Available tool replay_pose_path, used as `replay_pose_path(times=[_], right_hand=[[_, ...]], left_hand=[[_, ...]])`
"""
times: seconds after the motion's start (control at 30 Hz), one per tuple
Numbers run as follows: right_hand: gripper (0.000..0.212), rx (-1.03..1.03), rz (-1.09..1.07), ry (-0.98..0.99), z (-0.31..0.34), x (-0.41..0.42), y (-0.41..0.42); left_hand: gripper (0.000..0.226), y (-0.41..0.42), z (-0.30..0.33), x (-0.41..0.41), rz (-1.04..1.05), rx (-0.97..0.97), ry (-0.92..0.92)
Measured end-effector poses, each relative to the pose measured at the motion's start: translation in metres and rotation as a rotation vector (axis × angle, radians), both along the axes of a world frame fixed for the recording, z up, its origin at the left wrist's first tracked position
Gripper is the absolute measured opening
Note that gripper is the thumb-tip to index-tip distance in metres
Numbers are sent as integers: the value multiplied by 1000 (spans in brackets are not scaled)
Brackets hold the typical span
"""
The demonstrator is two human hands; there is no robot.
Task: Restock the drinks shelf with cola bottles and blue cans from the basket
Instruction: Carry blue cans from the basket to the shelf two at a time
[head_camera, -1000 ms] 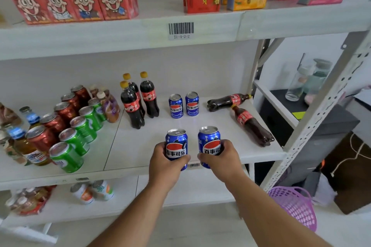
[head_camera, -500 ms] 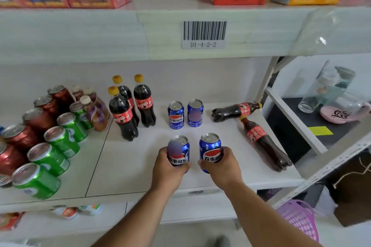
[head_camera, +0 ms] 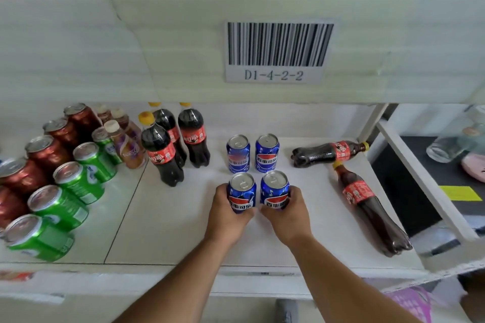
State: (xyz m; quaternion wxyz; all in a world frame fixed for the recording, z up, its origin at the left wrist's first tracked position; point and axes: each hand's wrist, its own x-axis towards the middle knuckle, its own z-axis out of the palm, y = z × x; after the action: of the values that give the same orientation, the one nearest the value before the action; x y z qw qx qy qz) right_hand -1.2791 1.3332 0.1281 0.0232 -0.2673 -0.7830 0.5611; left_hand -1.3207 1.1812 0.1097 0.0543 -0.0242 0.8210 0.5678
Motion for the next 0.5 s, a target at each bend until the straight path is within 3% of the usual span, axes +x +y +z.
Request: replay_pose_path(times=[0.33, 0.5], right_hand=[[67, 48, 60, -3, 2, 17, 2], [40, 144, 68, -26, 7, 29, 3]], left_hand=[[81, -5, -13, 7, -70, -35, 62], [66, -17, -27, 15, -11, -73, 56]])
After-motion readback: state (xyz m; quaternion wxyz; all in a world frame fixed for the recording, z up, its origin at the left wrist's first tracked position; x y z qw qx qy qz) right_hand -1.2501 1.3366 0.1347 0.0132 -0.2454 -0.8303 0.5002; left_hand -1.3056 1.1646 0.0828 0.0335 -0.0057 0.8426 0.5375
